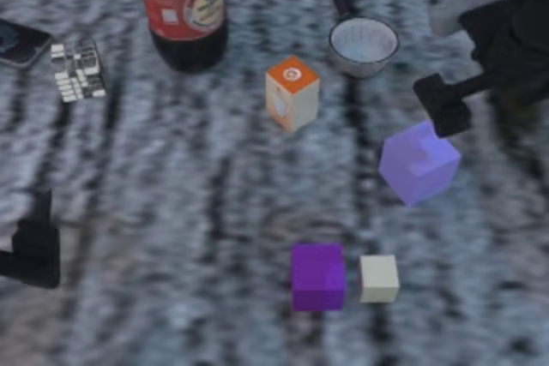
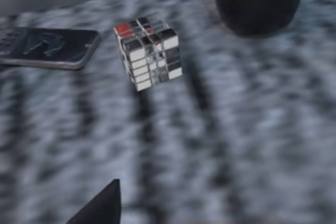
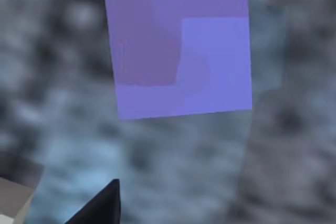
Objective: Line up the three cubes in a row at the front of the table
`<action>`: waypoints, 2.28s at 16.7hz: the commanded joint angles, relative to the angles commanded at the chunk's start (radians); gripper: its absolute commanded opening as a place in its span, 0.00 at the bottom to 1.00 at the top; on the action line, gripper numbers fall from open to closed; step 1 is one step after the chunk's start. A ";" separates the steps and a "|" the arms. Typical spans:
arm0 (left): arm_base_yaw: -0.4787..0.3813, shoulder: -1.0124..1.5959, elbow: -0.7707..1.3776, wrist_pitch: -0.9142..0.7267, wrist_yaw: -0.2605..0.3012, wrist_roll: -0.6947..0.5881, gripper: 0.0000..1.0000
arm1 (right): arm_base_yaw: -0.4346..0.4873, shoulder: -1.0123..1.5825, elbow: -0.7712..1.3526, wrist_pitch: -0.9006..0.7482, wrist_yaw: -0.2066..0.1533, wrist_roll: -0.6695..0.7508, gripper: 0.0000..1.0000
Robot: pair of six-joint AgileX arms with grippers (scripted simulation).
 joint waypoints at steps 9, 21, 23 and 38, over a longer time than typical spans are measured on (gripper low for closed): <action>0.150 -0.389 -0.270 0.251 0.005 -0.129 1.00 | 0.064 0.362 0.354 -0.192 -0.002 -0.018 1.00; 0.150 -0.389 -0.270 0.251 0.005 -0.129 1.00 | 0.064 0.430 0.184 0.054 -0.001 -0.016 1.00; 0.150 -0.389 -0.270 0.251 0.005 -0.129 1.00 | 0.065 0.449 0.148 0.103 -0.001 -0.015 1.00; 0.150 -0.389 -0.270 0.251 0.005 -0.129 1.00 | 0.065 0.452 0.141 0.112 -0.001 -0.015 0.17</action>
